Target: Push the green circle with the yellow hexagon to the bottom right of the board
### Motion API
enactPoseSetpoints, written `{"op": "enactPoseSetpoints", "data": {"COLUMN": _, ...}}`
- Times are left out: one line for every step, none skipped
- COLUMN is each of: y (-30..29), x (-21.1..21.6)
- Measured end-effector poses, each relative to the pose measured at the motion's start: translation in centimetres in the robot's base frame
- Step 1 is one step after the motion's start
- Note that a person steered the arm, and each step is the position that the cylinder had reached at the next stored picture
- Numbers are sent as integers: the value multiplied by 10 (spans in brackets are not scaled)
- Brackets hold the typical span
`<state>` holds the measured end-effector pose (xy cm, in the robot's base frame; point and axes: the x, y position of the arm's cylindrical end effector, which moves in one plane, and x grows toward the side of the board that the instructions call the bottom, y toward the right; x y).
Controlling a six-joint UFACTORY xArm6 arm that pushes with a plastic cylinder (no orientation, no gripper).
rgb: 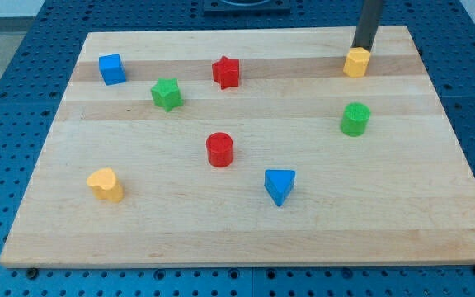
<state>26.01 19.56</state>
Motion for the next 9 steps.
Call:
{"op": "enactPoseSetpoints", "data": {"y": -2, "x": 20}}
{"op": "enactPoseSetpoints", "data": {"y": -2, "x": 41}}
{"op": "enactPoseSetpoints", "data": {"y": -3, "x": 53}}
{"op": "enactPoseSetpoints", "data": {"y": -8, "x": 61}}
{"op": "enactPoseSetpoints", "data": {"y": -20, "x": 61}}
{"op": "enactPoseSetpoints", "data": {"y": -27, "x": 61}}
{"op": "enactPoseSetpoints", "data": {"y": -37, "x": 61}}
{"op": "enactPoseSetpoints", "data": {"y": -68, "x": 62}}
{"op": "enactPoseSetpoints", "data": {"y": -68, "x": 62}}
